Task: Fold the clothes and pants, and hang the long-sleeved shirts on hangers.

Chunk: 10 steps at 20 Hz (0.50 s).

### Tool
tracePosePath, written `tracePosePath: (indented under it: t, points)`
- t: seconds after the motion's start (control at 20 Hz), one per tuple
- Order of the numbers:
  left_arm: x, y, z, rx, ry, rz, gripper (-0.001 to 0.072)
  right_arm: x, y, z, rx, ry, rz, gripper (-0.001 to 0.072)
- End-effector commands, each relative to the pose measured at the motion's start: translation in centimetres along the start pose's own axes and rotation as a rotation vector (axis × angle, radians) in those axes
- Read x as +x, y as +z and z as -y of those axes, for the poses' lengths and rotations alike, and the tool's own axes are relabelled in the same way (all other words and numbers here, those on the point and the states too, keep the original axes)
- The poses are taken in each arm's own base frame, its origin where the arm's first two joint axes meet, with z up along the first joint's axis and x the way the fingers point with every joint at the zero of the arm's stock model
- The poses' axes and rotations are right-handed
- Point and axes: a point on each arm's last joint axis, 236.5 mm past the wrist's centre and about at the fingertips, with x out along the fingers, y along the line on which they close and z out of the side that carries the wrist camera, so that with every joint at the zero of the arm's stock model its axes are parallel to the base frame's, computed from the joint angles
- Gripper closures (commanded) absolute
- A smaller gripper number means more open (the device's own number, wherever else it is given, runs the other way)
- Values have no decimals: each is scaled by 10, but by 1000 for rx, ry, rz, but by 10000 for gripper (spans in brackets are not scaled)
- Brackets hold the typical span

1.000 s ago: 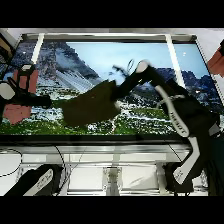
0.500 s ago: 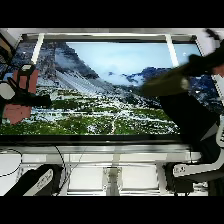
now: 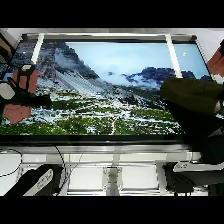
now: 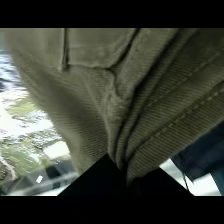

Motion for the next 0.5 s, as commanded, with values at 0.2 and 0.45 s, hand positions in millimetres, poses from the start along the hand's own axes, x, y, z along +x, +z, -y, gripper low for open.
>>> tracePosePath:
  t: [0.2, 0.45]
  points:
    - [0, 0, 0, 0, 0, 0, 65, 83, -64, 97, 207, -229, -255, 667]
    - [0, 0, 0, 0, 1, 0, 66, 85, -63, 77, 143, -194, -211, 209]
